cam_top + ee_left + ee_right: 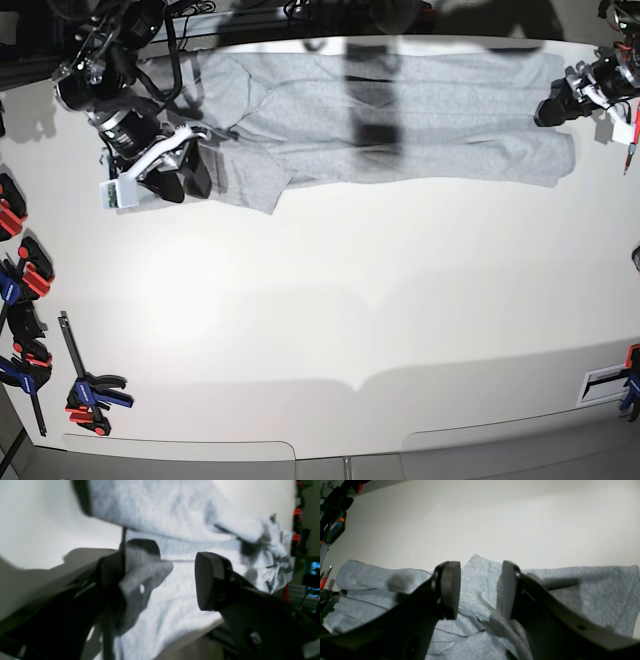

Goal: Fold the T-shirt properly

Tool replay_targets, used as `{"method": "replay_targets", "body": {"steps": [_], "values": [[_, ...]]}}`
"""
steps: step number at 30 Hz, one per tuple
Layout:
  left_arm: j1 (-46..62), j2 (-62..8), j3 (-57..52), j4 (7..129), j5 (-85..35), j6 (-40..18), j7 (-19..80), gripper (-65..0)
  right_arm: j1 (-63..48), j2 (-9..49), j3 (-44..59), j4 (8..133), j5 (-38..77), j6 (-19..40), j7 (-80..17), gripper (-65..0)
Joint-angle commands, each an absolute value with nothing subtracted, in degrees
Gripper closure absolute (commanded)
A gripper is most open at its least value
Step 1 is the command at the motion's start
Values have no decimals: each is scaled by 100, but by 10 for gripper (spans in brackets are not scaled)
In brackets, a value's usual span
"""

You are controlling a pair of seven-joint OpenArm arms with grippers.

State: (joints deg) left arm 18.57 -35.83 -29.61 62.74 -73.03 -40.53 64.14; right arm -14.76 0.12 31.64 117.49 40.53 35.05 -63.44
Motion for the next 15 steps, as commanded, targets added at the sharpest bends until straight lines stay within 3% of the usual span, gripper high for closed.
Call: {"method": "replay_targets", "body": {"steps": [1, 15], "values": [[1870, -3601, -2958, 6316, -7181, -4000, 6445, -410, -1428, 47, 3175, 11861, 4158, 3581, -6187, -256], [1804, -3192, -2958, 6313, -7091, -3743, 6250, -401, -1428, 47, 3175, 11861, 4226, 3583, -6184, -256]]}}
